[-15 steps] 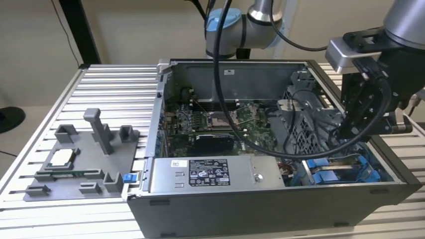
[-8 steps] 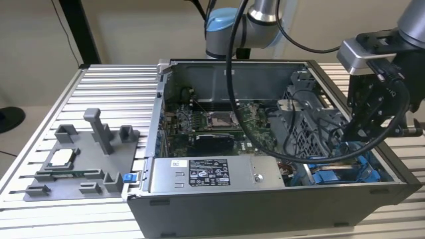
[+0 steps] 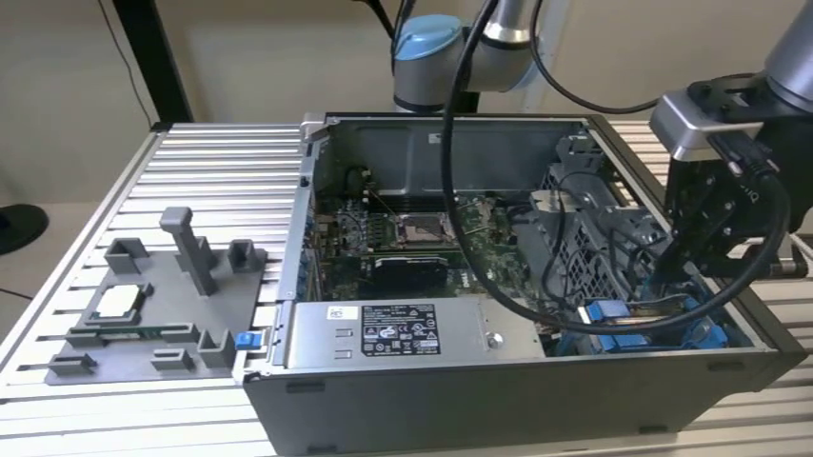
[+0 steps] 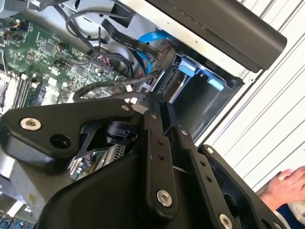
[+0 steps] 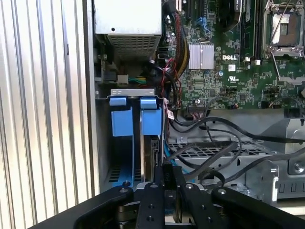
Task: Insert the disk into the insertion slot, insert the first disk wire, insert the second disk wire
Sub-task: 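Insert the first disk wire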
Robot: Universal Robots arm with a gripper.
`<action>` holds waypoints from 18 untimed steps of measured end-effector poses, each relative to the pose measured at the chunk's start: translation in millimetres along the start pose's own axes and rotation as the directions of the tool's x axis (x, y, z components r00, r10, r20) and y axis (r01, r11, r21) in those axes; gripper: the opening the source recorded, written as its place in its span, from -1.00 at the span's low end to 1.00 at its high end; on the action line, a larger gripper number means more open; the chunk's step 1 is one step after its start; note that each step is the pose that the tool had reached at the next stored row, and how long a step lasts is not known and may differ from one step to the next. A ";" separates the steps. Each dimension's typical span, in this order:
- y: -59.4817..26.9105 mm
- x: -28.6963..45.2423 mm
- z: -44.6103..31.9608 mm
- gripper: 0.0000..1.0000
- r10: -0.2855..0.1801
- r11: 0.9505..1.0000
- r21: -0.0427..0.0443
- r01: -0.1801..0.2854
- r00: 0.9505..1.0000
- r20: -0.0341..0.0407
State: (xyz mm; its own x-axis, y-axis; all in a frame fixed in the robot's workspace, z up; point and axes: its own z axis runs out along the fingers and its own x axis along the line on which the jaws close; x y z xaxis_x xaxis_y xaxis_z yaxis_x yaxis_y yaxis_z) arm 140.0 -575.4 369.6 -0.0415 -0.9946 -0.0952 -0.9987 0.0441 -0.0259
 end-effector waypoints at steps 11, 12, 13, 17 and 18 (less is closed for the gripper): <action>-9.5 8.0 11.7 -1.00 0.001 1.000 -0.022 -0.001 1.000 -0.001; -10.7 8.6 12.1 -1.00 0.001 1.000 -0.024 -0.001 1.000 -0.001; -11.8 9.3 12.4 -1.00 0.002 1.000 -0.026 -0.002 1.000 -0.001; -12.6 9.9 12.4 -1.00 0.002 1.000 -0.027 -0.002 1.000 -0.001; -12.6 9.9 12.4 -1.00 0.002 1.000 -0.027 -0.002 1.000 -0.001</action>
State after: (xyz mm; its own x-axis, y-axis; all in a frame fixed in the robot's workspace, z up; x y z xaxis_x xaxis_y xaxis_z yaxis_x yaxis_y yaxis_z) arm 152.5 -584.7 356.6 -0.0432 -0.9946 -0.0940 -0.9991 0.0433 0.0007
